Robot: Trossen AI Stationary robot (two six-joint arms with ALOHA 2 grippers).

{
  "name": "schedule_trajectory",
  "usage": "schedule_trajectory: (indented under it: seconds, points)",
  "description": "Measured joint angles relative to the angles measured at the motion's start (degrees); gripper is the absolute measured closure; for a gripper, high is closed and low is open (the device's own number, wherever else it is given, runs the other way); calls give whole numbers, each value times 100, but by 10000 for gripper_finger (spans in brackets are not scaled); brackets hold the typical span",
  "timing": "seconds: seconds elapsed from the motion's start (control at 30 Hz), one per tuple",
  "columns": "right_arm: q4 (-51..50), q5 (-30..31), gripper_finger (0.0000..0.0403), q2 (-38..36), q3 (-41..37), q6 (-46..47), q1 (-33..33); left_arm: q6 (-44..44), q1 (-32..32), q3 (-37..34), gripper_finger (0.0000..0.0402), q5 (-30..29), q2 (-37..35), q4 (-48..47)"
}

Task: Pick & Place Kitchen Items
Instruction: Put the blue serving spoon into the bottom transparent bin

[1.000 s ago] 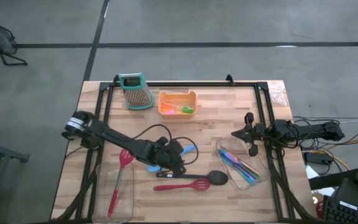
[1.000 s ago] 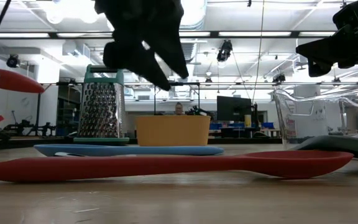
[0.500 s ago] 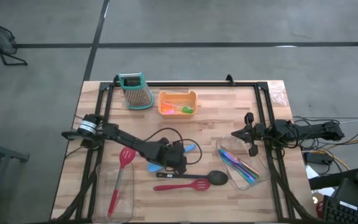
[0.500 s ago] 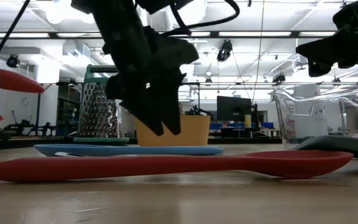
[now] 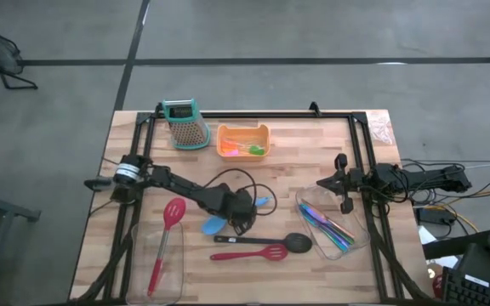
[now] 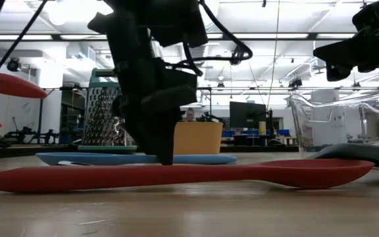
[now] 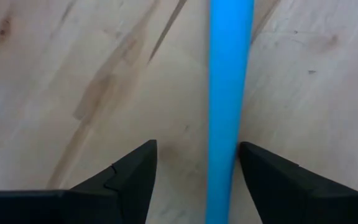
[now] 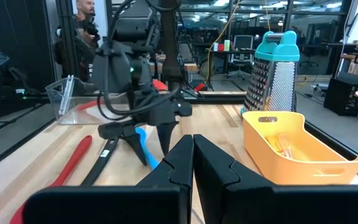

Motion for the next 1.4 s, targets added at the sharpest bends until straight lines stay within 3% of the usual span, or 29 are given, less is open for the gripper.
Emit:
schedule_trajectory:
  seconds: [0.23,0.53,0.83,1.0,1.27,1.4]
  points:
    - [0,1,394,-1,0,1,1,-13,99,18,215,356,98,46]
    - [-1,1,394,-1,0,-3,0,24,152,103,355,381,66,13]
    - [-1,2,394,0,0,-3,1,70,176,491,353,375,-23,-108]
    - [-1,2,394,0,0,-3,1,-162,171,1013,340,387,-225,-947]
    - [-1,1,394,0,0,1,0,-1475,-352,2003,350,735,-729,-2646]
    - [-1,2,394,-2,0,5,0,-2735,-979,2123,343,164,-1047,-3332]
